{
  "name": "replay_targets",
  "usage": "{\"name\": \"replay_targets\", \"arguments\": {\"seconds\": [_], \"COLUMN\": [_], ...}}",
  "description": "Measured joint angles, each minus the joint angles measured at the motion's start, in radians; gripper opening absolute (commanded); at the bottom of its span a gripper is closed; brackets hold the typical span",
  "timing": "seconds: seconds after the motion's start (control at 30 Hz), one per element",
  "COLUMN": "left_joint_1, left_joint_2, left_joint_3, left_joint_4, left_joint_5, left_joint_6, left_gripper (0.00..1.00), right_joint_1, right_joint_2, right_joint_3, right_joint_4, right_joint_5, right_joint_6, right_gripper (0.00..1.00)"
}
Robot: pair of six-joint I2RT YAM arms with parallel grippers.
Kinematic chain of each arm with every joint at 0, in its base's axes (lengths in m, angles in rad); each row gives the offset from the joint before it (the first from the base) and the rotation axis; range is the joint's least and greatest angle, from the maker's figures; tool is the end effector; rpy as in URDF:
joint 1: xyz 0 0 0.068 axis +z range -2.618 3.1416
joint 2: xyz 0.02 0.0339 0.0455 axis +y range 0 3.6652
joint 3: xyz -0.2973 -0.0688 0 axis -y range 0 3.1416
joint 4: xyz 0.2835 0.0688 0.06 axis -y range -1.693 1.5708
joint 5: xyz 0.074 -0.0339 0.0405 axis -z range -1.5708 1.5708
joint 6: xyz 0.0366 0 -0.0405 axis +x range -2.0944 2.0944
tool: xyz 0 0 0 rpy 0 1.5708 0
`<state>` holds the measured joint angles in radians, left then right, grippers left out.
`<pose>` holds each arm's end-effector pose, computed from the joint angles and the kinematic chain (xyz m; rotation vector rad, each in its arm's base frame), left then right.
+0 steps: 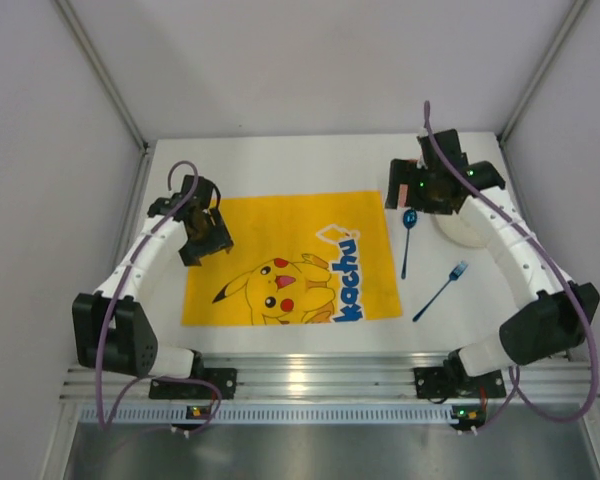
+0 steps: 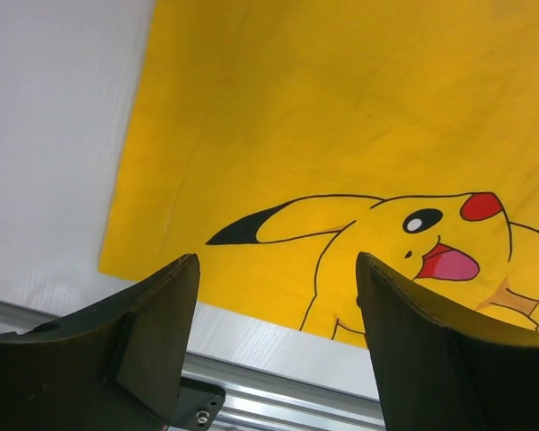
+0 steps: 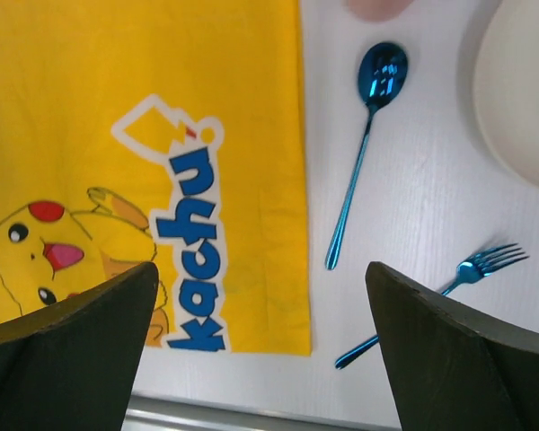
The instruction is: Set the dinner table for one person
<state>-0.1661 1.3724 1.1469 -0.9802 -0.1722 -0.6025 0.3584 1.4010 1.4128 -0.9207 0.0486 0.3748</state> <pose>0.2875 -0.0418 0.2973 -0.6357 2.6652 0.0296 0.3007 0.1108 0.3827 0.0413 2.4952 0.2507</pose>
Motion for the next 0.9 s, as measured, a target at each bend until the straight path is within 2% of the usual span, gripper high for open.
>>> {"name": "replay_targets", "arguments": {"seconds": [0.27, 0.43, 0.53, 0.73, 0.83, 0.9], "left_joint_1": [0.000, 0.000, 0.000, 0.000, 0.000, 0.000], "left_joint_2": [0.087, 0.117, 0.131, 0.143, 0.143, 0.143], "left_joint_3": [0.046, 0.071, 0.079, 0.082, 0.082, 0.082], "left_joint_4": [0.055, 0.068, 0.072, 0.076, 0.076, 0.076], "left_joint_5": [0.077, 0.098, 0.109, 0.117, 0.116, 0.113], "left_joint_6": [0.011, 0.029, 0.030, 0.033, 0.037, 0.038], "left_gripper": [0.71, 0.70, 0.69, 0.69, 0.68, 0.68], "right_joint_1": [-0.216, -0.263, -0.264, -0.265, -0.266, -0.267], "right_joint_2": [0.329, 0.536, 0.637, 0.769, 0.797, 0.804], "right_joint_3": [0.474, 0.710, 0.764, 0.769, 0.769, 0.768], "right_joint_4": [-0.082, -0.130, -0.148, -0.170, -0.170, -0.170], "right_joint_5": [0.028, 0.074, 0.087, 0.108, 0.126, 0.135], "right_joint_6": [-0.002, 0.016, 0.024, 0.040, 0.044, 0.039], "right_gripper": [0.99, 1.00, 0.99, 0.94, 0.81, 0.56]}}
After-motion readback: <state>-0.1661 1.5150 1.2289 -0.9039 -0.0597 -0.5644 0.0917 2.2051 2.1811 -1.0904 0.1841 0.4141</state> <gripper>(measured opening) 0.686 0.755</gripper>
